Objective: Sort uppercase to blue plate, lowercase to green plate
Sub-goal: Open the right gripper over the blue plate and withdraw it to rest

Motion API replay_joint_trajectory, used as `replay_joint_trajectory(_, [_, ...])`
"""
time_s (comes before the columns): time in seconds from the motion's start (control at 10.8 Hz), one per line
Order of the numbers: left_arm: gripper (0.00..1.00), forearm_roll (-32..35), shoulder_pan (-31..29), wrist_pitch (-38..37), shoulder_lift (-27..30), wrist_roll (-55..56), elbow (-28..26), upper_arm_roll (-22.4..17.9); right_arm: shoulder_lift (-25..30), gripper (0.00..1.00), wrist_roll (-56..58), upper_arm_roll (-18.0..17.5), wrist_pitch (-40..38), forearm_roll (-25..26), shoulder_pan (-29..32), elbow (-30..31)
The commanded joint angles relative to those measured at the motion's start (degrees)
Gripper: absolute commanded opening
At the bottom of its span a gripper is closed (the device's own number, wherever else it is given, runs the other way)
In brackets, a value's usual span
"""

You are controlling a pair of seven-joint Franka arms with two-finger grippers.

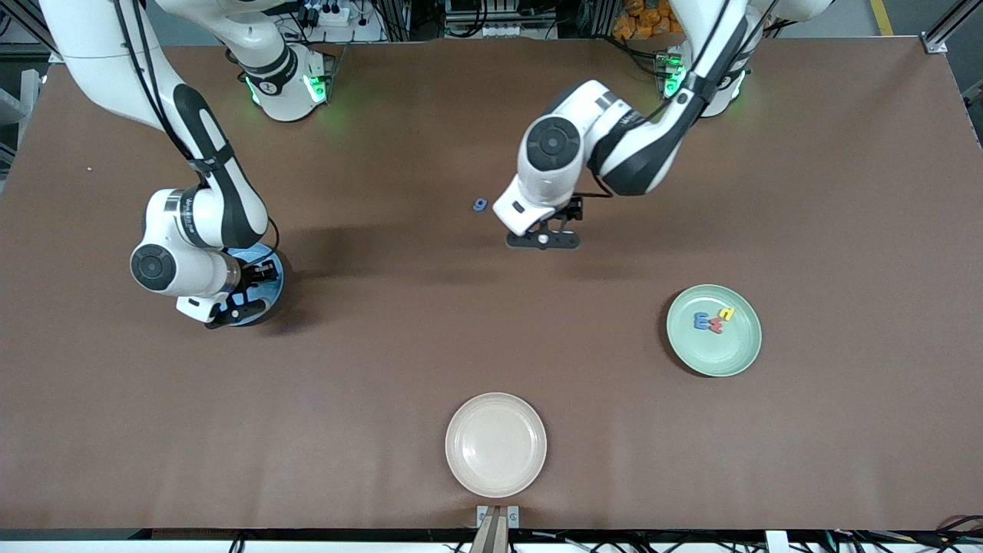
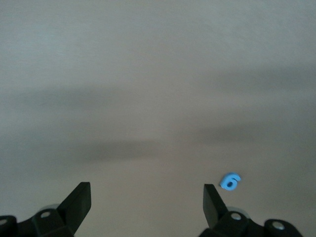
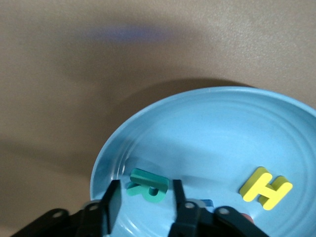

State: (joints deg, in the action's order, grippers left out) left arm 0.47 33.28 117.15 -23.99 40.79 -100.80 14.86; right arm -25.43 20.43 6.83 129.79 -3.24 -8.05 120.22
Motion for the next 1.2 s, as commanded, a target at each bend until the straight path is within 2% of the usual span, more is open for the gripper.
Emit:
replay_joint_trajectory(0.0, [1.00, 4.2, 1.7, 2.6, -0.8, 1.4, -0.4, 2.7, 2.5, 0.65, 1.0, -0.2, -0.5, -1.1, 0.7, 0.5])
replay_joint_trajectory(0.19, [1.00, 5.5, 2.4, 8.6, -1.1, 1.1, -3.1, 4.9, 3.2, 0.65, 0.8, -0.2, -4.4, -1.0, 0.8, -1.7])
replay_joint_trajectory(0.46, [1.00, 11.3, 2.5, 19.3, -2.1, 1.2, -8.6, 7.1, 5.8, 0.65, -3.1, 0.8, -9.6, -0.5, 0.7, -4.7])
replay_joint_trajectory(0.74, [1.00, 15.2, 3.4, 21.7, -5.0, 1.2, -8.6, 7.5, 7.6, 0.67, -3.1, 2.0, -18.9, 0.2, 0.8, -11.4])
replay_joint_trajectory(1.11, [1.00, 16.2, 4.6, 24.3, -7.1, 1.4, -8.7, 7.5, 10.0, 0.68, -5.0, 2.2, -26.4, 4.8, 0.8, -18.1])
